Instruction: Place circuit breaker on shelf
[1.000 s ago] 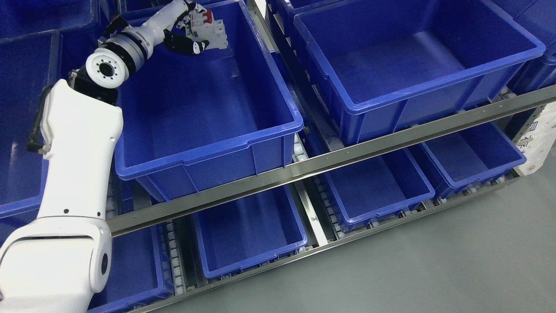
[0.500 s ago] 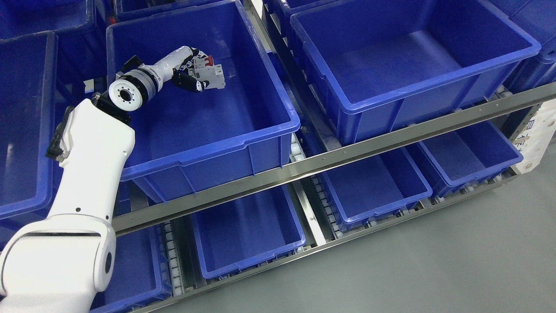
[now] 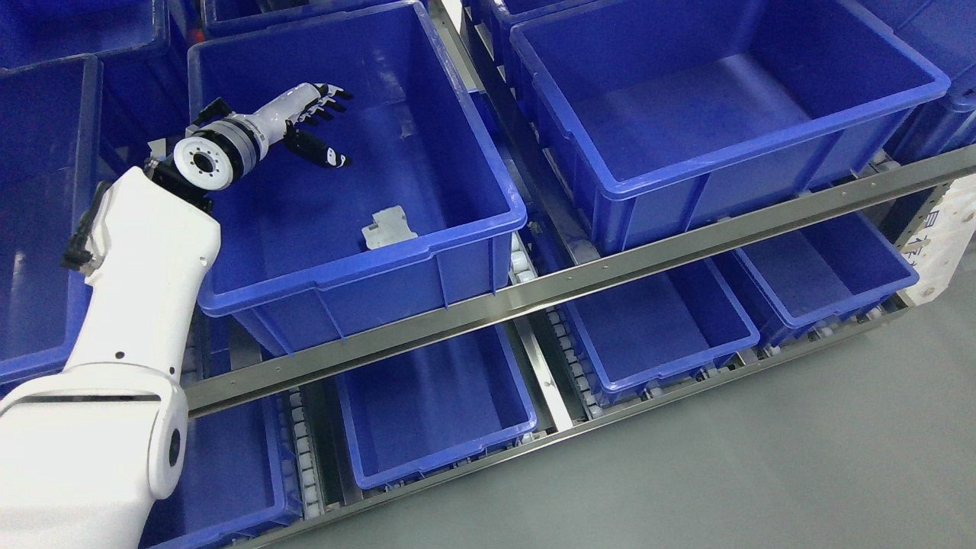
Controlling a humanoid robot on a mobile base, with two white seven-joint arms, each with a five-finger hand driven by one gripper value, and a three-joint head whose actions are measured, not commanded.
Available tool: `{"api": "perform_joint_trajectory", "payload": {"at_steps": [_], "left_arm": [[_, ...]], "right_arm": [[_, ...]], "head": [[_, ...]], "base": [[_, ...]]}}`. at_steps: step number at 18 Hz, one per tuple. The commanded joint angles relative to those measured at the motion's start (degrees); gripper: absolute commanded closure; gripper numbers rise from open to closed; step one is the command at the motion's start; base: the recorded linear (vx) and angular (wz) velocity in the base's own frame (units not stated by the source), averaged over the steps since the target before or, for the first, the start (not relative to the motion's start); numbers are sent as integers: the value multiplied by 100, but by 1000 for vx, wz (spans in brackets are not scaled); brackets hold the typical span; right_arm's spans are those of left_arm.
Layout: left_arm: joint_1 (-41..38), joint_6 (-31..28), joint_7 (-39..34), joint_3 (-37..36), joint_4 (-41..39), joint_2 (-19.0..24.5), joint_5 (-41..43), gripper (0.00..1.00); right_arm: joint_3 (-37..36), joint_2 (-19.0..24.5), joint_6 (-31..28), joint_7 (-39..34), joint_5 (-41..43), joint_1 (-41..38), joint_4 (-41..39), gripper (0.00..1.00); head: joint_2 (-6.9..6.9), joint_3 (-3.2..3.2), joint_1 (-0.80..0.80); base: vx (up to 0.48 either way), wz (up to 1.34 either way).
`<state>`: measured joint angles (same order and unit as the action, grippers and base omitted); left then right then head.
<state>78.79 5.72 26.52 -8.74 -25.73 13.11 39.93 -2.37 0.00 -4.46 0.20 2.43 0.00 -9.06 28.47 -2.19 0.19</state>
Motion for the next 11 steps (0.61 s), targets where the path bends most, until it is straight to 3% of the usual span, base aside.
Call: {"api": "perform_joint_trajectory", "payload": {"at_steps": [1,3,5,7,11], "left_arm": [[14,-45,-460,763,-553,113,-151,6],[31,-80,-1294,1914,-687,-175,-440,4],[57,-36,-2314,2892,-696,-798,-1203,1],[-39,-36,-3045,3106,-905,-950,-1846,1],[-706,-290,-3118,3133,-2310,-1144,-2068,1]], "right_arm": [[0,-100,173,-2,-5,-88,1,0],[0,-100,173,-2,4,-88,-8,0],[0,-100,173,-2,-5,-88,1,0],[0,-100,173,-2,4,-88,1,0],[0,-100,173,-2,-5,-88,1,0]], "head": [[0,0,0],[0,0,0],[0,0,0],[0,0,0],[0,0,0]], "base": [[0,0],[0,0],[0,0],[0,10],[0,0]]}}
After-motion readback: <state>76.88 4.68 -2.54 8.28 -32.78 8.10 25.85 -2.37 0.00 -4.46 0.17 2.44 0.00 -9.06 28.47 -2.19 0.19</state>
